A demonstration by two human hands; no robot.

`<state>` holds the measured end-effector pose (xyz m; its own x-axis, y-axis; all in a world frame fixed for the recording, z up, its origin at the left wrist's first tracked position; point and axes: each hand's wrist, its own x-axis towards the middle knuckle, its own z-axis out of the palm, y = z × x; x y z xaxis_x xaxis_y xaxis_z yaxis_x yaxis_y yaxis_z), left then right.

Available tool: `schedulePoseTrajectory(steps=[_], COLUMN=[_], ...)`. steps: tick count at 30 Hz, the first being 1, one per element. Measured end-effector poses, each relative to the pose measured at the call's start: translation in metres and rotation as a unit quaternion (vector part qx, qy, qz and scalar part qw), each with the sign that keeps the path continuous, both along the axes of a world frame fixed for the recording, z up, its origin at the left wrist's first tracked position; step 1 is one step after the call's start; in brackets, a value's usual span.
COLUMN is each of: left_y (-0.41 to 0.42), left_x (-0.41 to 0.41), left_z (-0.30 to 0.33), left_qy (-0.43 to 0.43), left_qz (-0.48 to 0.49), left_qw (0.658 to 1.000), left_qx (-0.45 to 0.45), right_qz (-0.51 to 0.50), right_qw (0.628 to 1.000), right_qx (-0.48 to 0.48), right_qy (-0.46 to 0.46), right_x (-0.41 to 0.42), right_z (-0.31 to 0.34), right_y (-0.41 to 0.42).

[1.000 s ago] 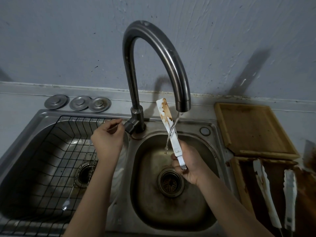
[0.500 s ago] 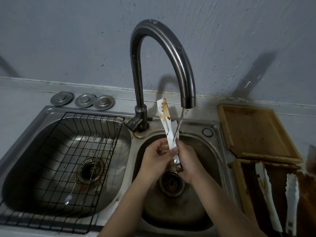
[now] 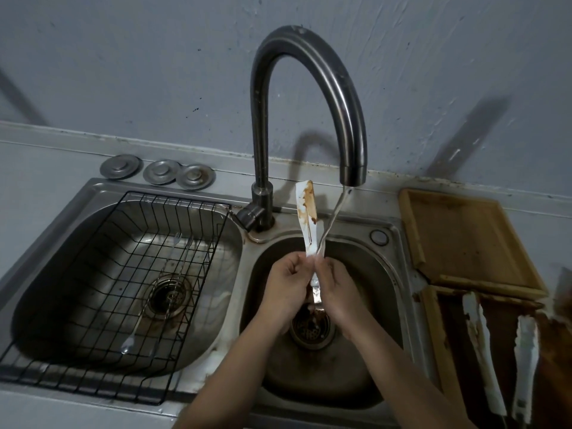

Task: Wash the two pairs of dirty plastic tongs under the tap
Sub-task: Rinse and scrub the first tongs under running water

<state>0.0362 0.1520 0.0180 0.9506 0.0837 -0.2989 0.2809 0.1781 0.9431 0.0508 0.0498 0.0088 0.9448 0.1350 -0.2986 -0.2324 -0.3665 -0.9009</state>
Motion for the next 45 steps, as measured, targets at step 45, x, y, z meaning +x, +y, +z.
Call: schedulePoseTrajectory(steps=[45], left_y=[0.068], left_x=[-0.003], left_z=[-0.033], left_qy=[0.073], left_qz=[0.073], left_qw=[0.994], left_qx=[0.019], right_qz=[-0.146], right_qw=[0.967], right_qx=[-0.122], right_qy=[-0.168], right_x=[0.048], right_z=[0.003], right_y=[-0.031])
